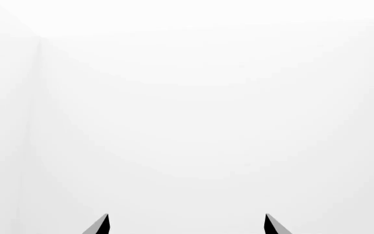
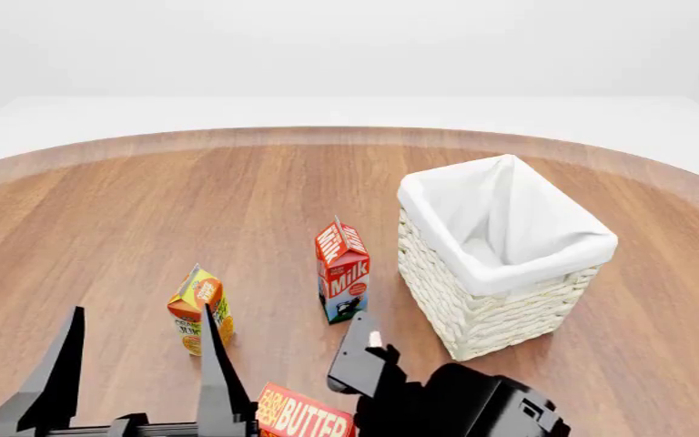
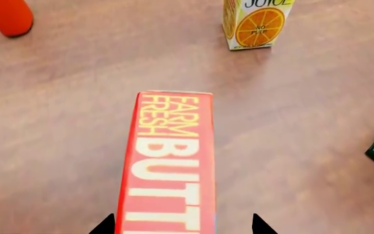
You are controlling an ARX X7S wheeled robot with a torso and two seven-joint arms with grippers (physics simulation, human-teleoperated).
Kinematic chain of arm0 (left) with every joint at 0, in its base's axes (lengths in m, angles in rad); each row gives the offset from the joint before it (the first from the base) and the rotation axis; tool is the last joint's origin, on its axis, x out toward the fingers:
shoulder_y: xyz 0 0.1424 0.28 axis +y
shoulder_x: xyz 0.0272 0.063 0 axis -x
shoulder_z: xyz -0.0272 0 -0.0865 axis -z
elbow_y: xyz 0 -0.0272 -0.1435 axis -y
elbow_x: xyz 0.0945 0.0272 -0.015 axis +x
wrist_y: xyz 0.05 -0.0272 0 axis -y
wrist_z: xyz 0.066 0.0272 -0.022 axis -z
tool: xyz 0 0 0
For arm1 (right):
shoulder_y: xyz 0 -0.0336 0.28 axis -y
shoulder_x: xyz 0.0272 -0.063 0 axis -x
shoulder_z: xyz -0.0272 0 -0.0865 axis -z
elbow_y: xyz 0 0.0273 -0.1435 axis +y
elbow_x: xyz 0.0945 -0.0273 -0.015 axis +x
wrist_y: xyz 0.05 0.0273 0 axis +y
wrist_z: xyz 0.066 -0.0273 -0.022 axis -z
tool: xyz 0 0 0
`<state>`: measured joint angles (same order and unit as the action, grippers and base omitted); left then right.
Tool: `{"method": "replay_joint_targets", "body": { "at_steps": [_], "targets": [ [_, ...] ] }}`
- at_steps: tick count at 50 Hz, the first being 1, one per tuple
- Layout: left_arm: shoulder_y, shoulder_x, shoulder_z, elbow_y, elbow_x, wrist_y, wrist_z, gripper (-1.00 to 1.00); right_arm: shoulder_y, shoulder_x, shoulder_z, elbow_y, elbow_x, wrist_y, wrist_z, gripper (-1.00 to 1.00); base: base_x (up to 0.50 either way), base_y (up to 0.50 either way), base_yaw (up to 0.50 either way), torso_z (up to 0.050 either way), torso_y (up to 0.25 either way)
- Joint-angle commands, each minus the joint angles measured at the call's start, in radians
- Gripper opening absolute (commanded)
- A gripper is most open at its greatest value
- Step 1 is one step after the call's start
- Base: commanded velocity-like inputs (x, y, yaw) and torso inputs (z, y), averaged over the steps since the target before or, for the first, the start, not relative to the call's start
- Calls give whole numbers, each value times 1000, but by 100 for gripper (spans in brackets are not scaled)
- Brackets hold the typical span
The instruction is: Pick up the cream cheese box and the butter, and put them in the basket.
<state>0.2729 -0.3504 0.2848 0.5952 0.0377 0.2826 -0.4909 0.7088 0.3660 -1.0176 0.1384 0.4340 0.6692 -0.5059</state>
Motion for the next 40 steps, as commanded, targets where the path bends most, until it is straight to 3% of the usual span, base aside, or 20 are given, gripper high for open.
{"method": "replay_joint_targets", "body": {
  "at_steps": [1, 17, 18, 40],
  "targets": [
    [-1, -4, 2, -3, -2, 4, -4, 100, 14, -41, -21, 102, -19, -22, -27, 100, 0, 0, 0, 0, 0],
    [5, -12, 2, -1, -6, 13, -10, 100, 12, -91, -55, 221, -44, -66, -52, 100, 0, 0, 0, 0, 0],
    [5, -12, 2, -1, -6, 13, -11, 100, 11, -91, -58, 225, -46, -71, -55, -100, 0, 0, 0, 0, 0],
    [12, -22, 4, -1, -6, 17, -18, 100, -3, -100, -75, 263, -54, -114, -71, -100, 1, 2, 3, -1, 0]
  ]
}}
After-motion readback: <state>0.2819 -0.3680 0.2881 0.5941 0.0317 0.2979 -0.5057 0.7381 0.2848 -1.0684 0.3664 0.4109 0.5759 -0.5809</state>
